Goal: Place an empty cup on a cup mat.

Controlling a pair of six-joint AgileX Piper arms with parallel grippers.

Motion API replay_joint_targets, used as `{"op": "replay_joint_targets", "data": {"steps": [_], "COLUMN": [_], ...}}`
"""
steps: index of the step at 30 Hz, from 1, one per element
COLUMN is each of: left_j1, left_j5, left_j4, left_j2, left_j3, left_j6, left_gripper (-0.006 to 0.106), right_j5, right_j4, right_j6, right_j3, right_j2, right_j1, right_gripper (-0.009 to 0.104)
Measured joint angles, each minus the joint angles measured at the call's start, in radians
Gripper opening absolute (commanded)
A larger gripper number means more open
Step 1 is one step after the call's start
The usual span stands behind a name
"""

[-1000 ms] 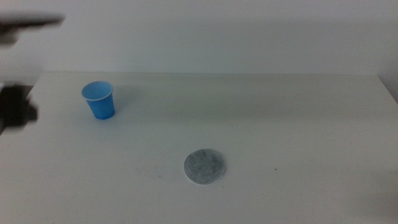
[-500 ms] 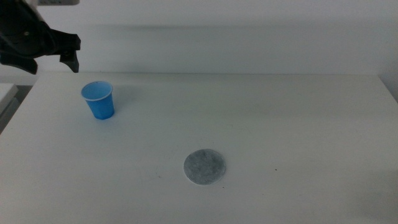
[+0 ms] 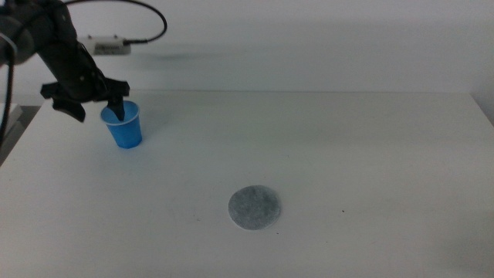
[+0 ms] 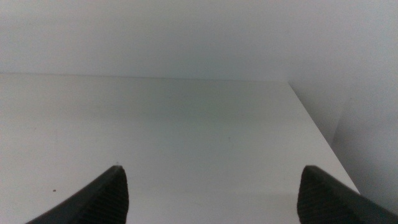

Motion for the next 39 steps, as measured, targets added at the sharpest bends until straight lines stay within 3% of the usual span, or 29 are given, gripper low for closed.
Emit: {"op": "replay_joint_targets", "data": {"steps": [3, 8, 16, 24, 31, 39], "left_j1": [0.000, 0.000, -0.044, -0.301, -0.484, -0.552], "left_j5": [-0.010, -0.024, 0.054, -0.015, -0.143, -0.271], "left_j4": [-0.005, -0.070, -0.106, -0.160, -0.184, -0.187], "left_j2": [0.020, 0.027, -0.054, -0.319, -0.398, -0.396], "left_j3": [0.000, -0.001, 0.007, 0.266, 0.491, 0.562], "left_j6": [0.016, 0.083, 0.127, 0.073, 0.011, -0.024], "left_gripper": [0.056, -0.002, -0.002, -0.002, -0.002, -0.002], "right_j5": [0.000, 0.000, 0.000, 0.000, 0.000, 0.000], "right_j4": [0.000, 0.000, 0.000, 0.000, 0.000, 0.000], "right_j6": [0.000, 0.000, 0.000, 0.000, 0.000, 0.000], "right_j3": [0.000, 0.000, 0.000, 0.000, 0.000, 0.000], "right_j2": [0.000, 0.000, 0.000, 0.000, 0.000, 0.000], "right_j1": [0.000, 0.000, 0.000, 0.000, 0.000, 0.000], "right_gripper": [0.093, 0.093, 0.093, 0.093, 0.093, 0.093]}}
